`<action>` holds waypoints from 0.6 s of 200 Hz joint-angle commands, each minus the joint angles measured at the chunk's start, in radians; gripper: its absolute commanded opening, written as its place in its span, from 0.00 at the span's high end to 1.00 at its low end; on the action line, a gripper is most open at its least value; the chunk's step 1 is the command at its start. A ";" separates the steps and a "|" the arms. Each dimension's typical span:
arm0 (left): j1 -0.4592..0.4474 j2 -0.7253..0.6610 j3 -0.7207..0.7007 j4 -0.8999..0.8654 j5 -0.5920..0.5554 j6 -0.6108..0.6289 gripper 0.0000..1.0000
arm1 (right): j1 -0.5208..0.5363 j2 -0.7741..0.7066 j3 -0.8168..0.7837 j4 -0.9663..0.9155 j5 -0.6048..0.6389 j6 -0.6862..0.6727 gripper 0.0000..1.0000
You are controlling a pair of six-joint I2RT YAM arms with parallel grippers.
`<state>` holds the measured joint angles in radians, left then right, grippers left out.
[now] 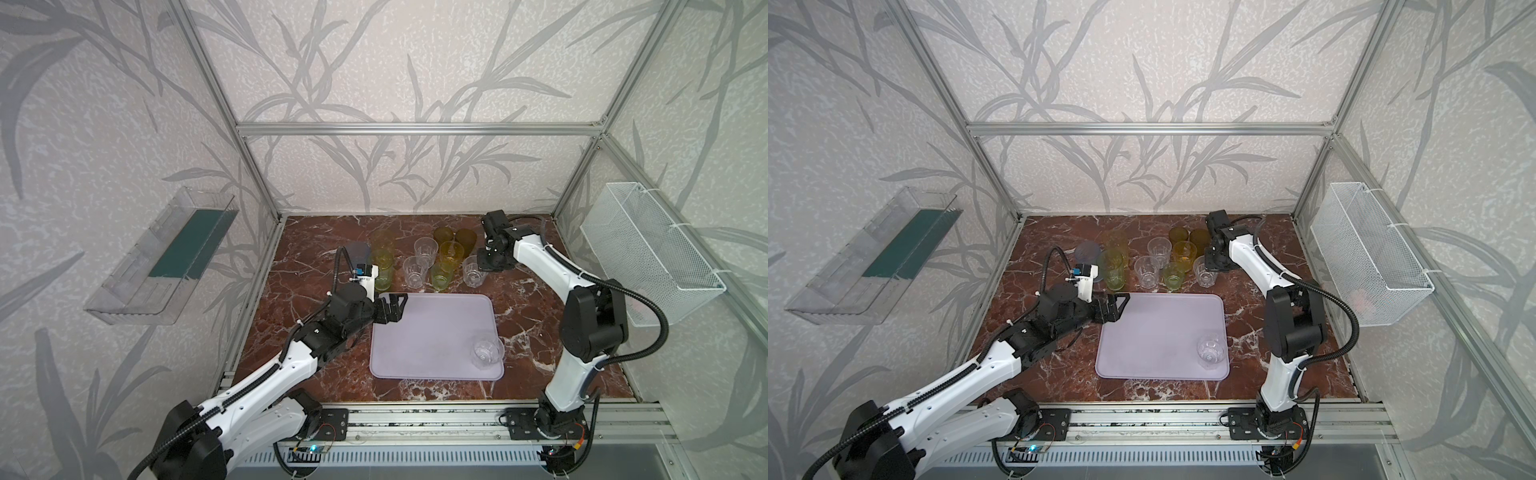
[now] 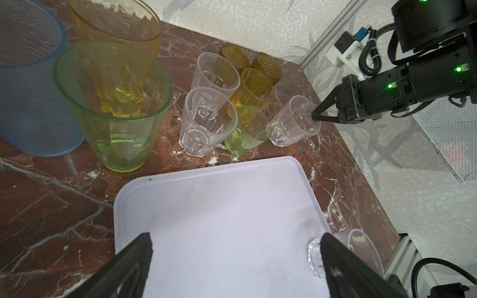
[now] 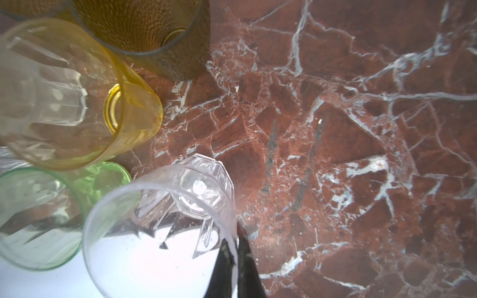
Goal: Place the glasses into the tray
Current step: Pick up the glass from the top-center of the table.
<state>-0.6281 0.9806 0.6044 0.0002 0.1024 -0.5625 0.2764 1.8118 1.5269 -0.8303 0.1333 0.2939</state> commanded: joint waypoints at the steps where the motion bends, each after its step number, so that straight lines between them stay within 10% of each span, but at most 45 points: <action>1: 0.000 -0.022 -0.005 0.006 -0.004 -0.014 0.01 | -0.005 -0.093 -0.038 -0.020 0.023 -0.010 1.00; 120: 0.001 -0.075 0.030 -0.115 0.004 -0.025 0.01 | -0.005 -0.583 -0.402 0.007 -0.170 -0.016 1.00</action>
<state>-0.6281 0.9302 0.6048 -0.0605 0.1059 -0.5793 0.2756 1.3167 1.1736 -0.8371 0.0315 0.2787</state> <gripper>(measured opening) 0.992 0.056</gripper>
